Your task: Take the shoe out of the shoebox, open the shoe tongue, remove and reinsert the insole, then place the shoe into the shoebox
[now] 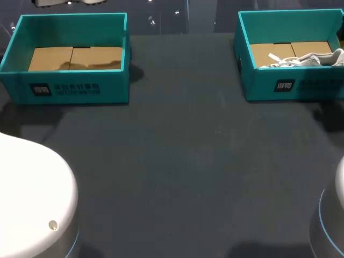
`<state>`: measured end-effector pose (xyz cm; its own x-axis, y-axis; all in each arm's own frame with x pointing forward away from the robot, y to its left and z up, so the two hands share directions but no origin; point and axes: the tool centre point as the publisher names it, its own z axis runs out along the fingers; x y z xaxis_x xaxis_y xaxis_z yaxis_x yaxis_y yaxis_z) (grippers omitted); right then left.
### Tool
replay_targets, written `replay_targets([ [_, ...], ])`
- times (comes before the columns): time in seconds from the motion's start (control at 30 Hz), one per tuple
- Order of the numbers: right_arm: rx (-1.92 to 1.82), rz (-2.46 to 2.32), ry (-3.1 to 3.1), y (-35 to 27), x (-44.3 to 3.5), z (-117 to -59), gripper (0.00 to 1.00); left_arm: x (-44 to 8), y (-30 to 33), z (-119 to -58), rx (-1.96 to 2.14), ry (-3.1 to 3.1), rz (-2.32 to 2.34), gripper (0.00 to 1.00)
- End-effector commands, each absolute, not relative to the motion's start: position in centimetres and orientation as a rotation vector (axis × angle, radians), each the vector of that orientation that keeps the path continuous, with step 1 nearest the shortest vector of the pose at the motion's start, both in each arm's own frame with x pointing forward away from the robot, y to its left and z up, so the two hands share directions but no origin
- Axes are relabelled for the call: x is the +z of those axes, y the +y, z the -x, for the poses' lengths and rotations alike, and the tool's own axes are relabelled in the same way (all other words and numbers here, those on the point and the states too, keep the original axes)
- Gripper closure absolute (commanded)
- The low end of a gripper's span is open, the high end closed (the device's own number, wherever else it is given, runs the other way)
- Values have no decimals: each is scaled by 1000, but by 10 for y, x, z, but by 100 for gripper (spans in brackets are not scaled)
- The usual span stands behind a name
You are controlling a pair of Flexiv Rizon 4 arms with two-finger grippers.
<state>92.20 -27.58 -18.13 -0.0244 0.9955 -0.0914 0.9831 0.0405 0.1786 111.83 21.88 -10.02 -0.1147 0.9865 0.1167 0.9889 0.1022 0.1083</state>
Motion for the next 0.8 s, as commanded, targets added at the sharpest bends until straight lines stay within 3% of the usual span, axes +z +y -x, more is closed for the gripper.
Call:
replay_targets([
  [0.03, 96, -2051, 2117, -275, -182, -921, 0, -91, 192, -1056, -374, -2314, 2097, 100],
  [0.23, 96, -2051, 2117, -275, -182, -921, 0, -87, 155, -999, -310, -2220, 2161, 100],
  [0.7, 96, -2051, 2117, -275, -182, -921, 0, -87, 155, -999, -310, -2220, 2161, 100],
  [0.8, 96, -2051, 2117, -275, -182, -921, 0, -89, 129, -968, -299, -2184, 2232, 100],
])
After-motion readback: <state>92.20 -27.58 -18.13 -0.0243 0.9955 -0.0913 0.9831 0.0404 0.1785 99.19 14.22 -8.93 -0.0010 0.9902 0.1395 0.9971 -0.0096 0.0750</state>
